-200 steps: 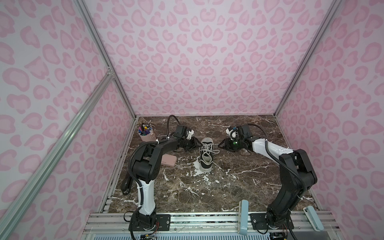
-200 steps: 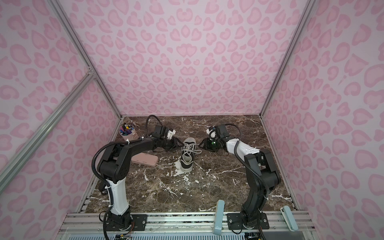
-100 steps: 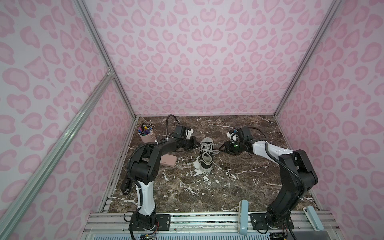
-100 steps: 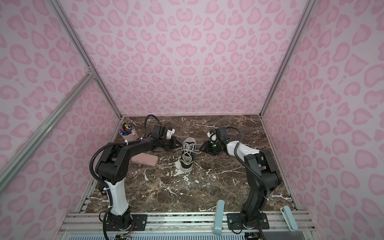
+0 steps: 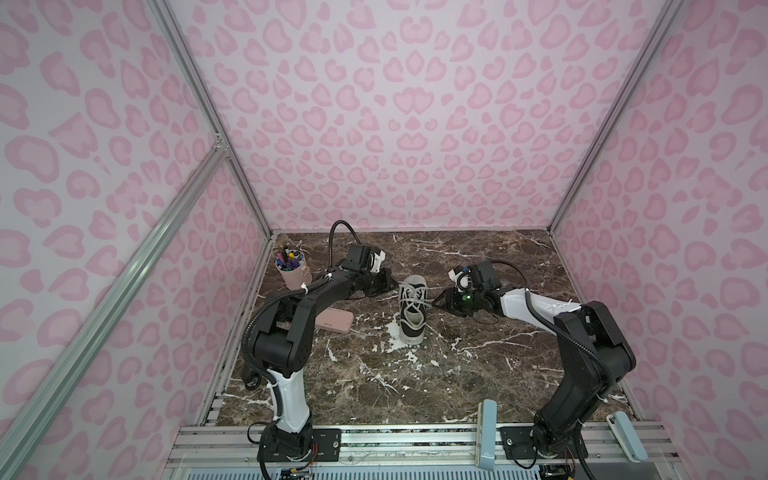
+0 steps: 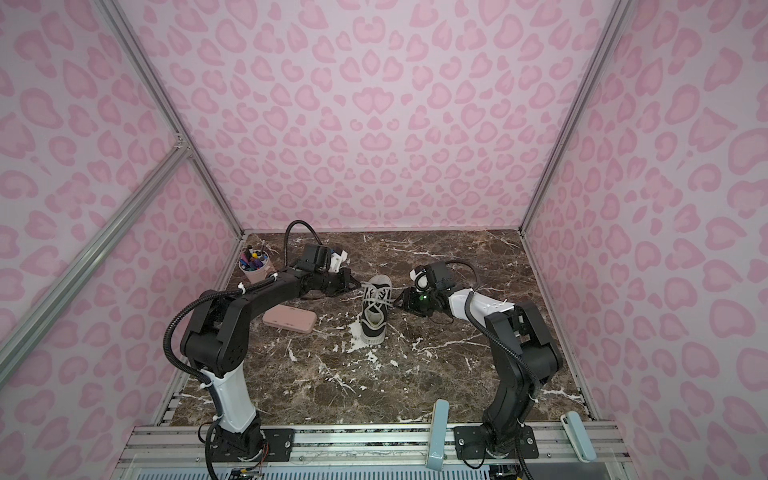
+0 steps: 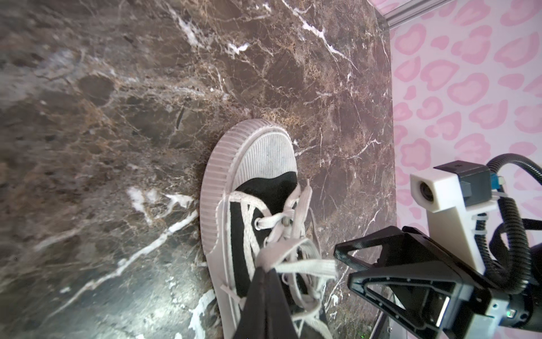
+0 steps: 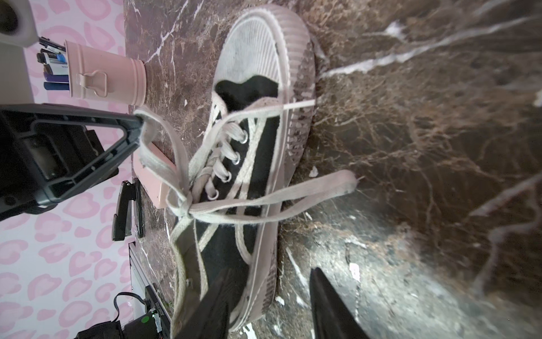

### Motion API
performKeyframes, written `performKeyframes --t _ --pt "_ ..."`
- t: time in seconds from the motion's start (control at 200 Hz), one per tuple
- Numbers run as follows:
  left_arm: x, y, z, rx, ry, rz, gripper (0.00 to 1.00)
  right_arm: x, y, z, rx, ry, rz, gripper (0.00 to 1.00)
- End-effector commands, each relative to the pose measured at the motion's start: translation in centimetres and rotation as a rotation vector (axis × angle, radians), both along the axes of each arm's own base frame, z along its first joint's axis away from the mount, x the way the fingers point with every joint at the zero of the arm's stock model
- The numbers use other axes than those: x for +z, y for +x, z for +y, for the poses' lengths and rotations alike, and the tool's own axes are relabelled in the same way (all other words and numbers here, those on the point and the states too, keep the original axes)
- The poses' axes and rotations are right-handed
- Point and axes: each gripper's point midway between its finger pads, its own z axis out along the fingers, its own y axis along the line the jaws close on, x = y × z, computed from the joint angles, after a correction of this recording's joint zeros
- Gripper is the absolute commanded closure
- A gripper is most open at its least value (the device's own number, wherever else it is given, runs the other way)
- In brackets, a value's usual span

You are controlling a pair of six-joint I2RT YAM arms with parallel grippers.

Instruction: Tie the shoes

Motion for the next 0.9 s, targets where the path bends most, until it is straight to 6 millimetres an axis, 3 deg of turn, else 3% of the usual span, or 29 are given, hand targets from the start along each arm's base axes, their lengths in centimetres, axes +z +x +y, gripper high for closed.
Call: performKeyframes --t 0.0,0.22,0.235,0.28,0.575,0.895 --pt "0.3 -0.2 0.9 -0.019 0.066 -0.012 0.96 0.6 0.6 0.0 0.033 -0.052 -0.087 0.55" --pt "0.0 -0.9 1.8 -0.038 0.138 -0.004 0.96 2.1 0.9 -0.1 0.171 -0.155 -0.253 0.55" --pt "0.9 -0.3 1.7 -0.036 0.135 -0.025 0.96 2.2 1.0 -0.1 0.178 -0.159 -0.262 0.55" --pt "1.1 -0.3 1.9 -0.038 0.147 -0.029 0.96 2.4 1.1 -0.1 0.201 -0.170 -0.289 0.55" --pt "0.7 -0.7 2.5 -0.061 0.192 -0.004 0.96 4.1 0.5 2.2 0.433 -0.115 -0.510 0.56" --pt "-0.2 -0.6 2.6 -0.067 0.180 0.027 0.96 1.4 0.6 3.8 0.631 -0.185 -0.507 0.58"
